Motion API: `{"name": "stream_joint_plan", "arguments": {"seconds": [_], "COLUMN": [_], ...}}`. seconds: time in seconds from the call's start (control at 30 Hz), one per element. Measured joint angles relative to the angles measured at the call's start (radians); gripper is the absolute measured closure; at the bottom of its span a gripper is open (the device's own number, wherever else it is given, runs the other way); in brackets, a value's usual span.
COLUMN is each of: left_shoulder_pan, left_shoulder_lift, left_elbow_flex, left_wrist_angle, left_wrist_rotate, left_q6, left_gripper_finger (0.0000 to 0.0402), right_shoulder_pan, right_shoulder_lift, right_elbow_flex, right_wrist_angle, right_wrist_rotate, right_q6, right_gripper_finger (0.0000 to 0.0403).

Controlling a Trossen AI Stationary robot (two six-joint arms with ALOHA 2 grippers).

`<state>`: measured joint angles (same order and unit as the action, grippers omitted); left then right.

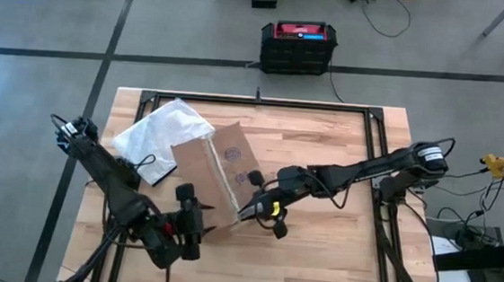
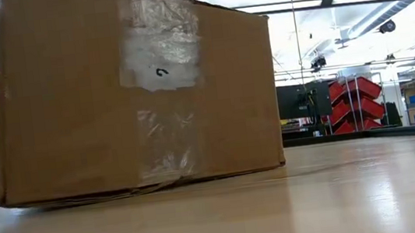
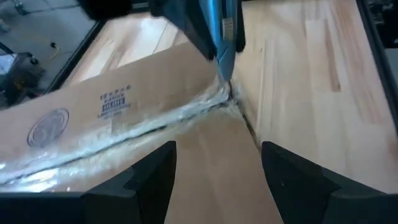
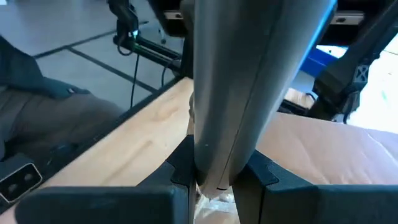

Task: Unpack boxes
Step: Open the cardboard box using knife

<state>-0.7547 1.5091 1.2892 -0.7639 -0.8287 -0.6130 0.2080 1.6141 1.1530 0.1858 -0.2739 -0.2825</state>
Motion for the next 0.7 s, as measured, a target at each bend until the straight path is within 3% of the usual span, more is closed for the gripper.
{"name": "stream_joint_plan", "arguments": {"seconds": [0.3,0.7], "left_shoulder_pan": [0.005,0.013], "left_shoulder_lift": [0.102,0.169], "left_elbow_flex": [-0.003,-0.003], "left_wrist_angle": [0.066,0.061], "left_wrist_rotate": [0.018,0.045], "left_q6": [-0.017,-0.072], "left_gripper_finger": [0.0182,0.0182], "right_shoulder_pan": [0.004,0.001], "right_shoulder_lift": [0.048,0.061], "right_elbow_flex": [0.001,0.000], "right_wrist_angle": [0.105,0.104], "right_wrist_rotate": [-0.093,-0.092], "right_q6": [0.024,-0.015], "right_gripper_finger": [0.0354,0.0354]}}
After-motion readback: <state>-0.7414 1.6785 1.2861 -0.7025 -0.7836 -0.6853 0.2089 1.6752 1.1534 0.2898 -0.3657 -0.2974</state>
